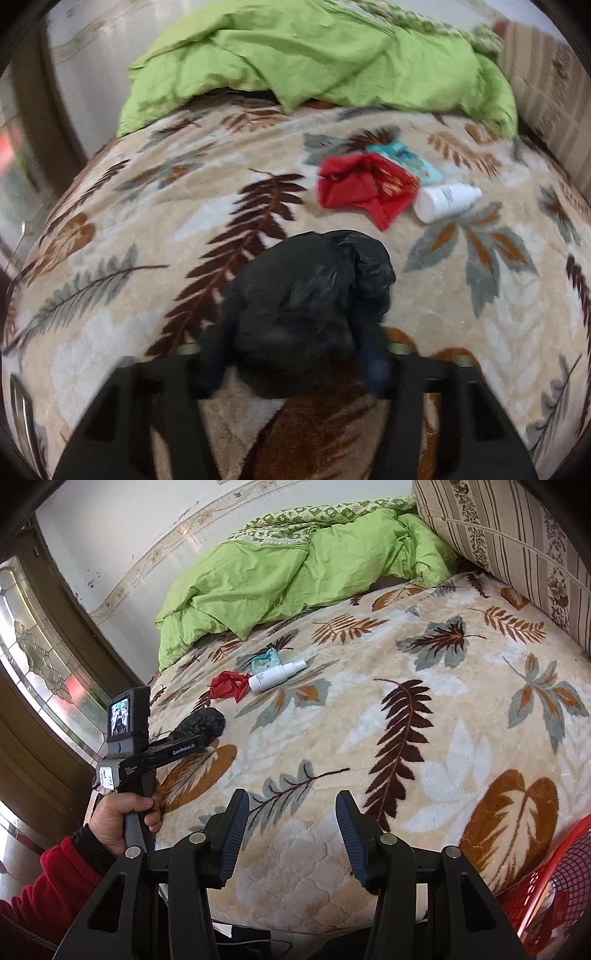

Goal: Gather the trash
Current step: 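Grasp the black plastic bag with the left tool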

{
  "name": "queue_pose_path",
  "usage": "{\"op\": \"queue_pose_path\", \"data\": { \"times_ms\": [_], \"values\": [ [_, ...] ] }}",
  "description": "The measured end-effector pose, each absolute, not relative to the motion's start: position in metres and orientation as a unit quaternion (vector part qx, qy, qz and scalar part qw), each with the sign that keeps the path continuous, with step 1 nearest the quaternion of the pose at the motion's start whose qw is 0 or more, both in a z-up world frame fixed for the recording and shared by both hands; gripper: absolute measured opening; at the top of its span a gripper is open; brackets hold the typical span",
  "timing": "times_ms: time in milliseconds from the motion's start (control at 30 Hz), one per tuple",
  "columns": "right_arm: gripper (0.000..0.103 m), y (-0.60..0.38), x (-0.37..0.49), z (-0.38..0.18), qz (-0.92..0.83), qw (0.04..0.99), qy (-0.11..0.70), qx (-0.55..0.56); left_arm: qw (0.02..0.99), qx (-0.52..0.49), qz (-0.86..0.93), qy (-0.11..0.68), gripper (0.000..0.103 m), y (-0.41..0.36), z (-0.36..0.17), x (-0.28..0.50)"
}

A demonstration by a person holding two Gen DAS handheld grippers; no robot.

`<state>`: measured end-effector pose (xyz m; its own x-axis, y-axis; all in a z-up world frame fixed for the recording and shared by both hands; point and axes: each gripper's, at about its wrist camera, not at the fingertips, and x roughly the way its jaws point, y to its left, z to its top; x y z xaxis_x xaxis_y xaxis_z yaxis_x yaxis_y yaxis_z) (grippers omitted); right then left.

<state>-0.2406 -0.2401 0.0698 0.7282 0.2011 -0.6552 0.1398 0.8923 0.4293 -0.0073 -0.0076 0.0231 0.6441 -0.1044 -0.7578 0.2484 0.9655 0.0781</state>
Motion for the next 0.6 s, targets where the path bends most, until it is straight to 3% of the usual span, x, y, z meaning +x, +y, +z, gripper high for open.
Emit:
{"op": "queue_pose_path", "data": {
  "times_ms": [100, 300, 600],
  "values": [
    [0.052, -0.239, -0.239, 0.069, 0.015, 0.899, 0.373, 0.23, 0.905, 0.027, -0.097, 0.413, 0.038, 0.011, 0.032, -0.013],
    [0.052, -0.235, -0.222, 0.071, 0.031, 0.893, 0.389, 0.223, 0.909, -0.054, -0.11, 0.397, 0.037, 0.023, 0.051, -0.053],
    [0.052, -0.23, -0.1, 0.086, 0.091, 0.898, 0.397, 0.167, 0.924, -0.044, -0.089, 0.368, 0.037, 0.025, 0.056, -0.067]
  ]
}}
